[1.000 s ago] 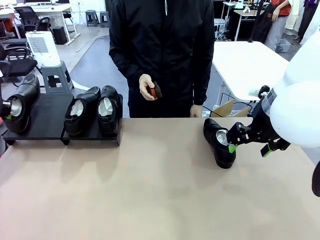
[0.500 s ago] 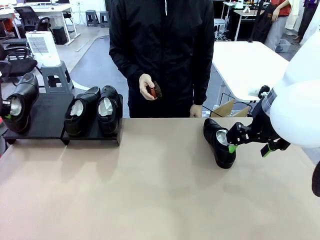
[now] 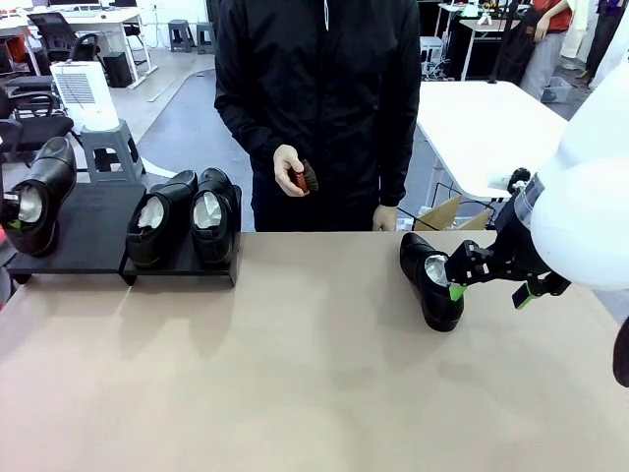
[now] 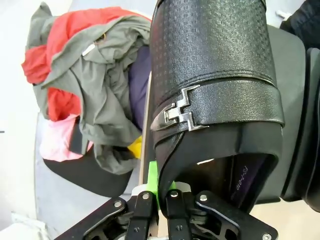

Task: Organize the shoes by placing them on the stand.
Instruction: Place the Shoe from the middle of the table onto the Shoes Stand.

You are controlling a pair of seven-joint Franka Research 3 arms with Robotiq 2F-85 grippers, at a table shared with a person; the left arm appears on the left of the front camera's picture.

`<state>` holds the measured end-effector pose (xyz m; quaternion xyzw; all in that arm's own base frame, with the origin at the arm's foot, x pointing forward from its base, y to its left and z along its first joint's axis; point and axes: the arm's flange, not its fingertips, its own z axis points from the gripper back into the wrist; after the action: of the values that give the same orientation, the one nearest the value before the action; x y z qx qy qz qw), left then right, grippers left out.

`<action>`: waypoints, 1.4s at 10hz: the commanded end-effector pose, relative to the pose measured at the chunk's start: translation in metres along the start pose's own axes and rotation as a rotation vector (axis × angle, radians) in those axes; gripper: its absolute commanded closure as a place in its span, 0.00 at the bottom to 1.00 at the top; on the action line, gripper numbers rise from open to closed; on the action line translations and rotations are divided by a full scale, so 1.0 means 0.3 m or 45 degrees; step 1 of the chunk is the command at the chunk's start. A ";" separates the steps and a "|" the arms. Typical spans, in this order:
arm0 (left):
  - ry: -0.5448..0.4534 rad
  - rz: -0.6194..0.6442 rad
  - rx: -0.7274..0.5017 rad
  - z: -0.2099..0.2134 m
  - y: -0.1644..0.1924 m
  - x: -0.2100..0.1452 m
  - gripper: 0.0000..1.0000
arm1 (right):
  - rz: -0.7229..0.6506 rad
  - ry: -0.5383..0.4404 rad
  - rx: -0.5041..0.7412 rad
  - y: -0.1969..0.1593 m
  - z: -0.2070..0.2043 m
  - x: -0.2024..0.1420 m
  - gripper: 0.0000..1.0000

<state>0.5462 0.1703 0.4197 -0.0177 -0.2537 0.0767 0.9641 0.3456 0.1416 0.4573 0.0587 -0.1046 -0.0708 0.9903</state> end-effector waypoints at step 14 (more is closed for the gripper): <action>0.028 -0.039 -0.003 0.074 0.052 0.023 0.00 | 0.021 -0.014 0.002 -0.002 0.001 0.006 0.00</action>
<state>0.5487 0.1839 0.4397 -0.0109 -0.2342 0.0582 0.9704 0.3456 0.1416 0.4573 0.0587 -0.1045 -0.0708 0.9903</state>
